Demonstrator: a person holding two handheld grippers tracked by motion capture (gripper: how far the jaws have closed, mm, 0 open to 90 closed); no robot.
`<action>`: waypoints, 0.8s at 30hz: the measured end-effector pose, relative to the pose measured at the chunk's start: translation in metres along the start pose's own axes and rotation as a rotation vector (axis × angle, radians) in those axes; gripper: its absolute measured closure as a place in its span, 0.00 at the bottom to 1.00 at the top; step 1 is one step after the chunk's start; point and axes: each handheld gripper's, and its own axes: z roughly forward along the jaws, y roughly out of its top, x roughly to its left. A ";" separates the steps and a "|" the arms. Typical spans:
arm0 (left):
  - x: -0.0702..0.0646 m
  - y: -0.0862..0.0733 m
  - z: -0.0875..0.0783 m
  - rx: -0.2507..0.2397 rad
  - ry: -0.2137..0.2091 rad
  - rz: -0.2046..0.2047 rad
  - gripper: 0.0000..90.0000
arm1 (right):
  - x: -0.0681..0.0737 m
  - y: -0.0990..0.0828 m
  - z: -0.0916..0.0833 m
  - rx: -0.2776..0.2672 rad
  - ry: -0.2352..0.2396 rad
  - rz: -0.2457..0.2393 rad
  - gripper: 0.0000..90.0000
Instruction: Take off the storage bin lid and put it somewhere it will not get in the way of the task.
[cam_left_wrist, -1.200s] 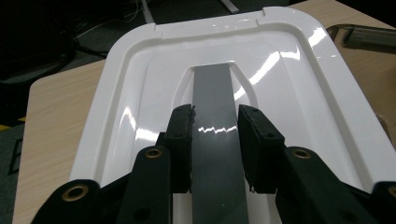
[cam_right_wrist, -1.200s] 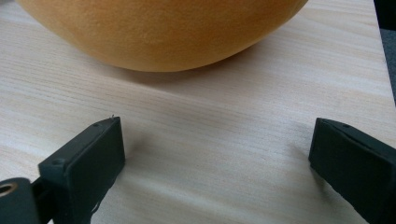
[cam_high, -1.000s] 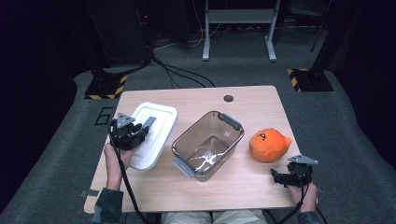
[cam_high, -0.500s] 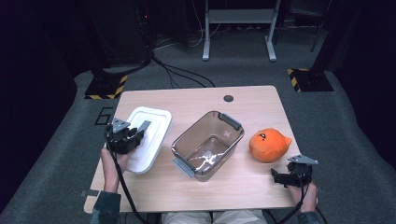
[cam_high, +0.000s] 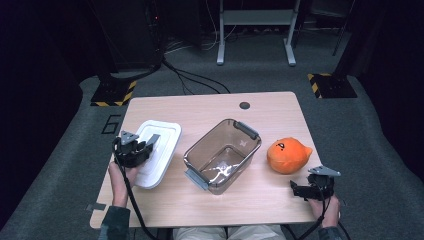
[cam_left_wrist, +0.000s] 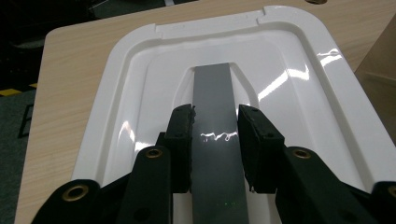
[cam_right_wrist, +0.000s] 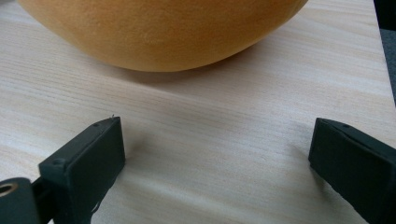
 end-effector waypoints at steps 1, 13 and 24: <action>0.000 -0.001 0.001 0.005 0.001 0.002 0.74 | 0.000 0.000 0.000 0.000 0.000 0.000 0.03; 0.001 -0.014 0.020 0.056 0.009 0.000 0.74 | 0.000 0.000 0.000 0.001 -0.003 0.000 0.03; -0.002 -0.022 0.039 0.093 0.006 -0.009 0.74 | 0.000 0.000 0.000 0.000 -0.003 0.001 0.03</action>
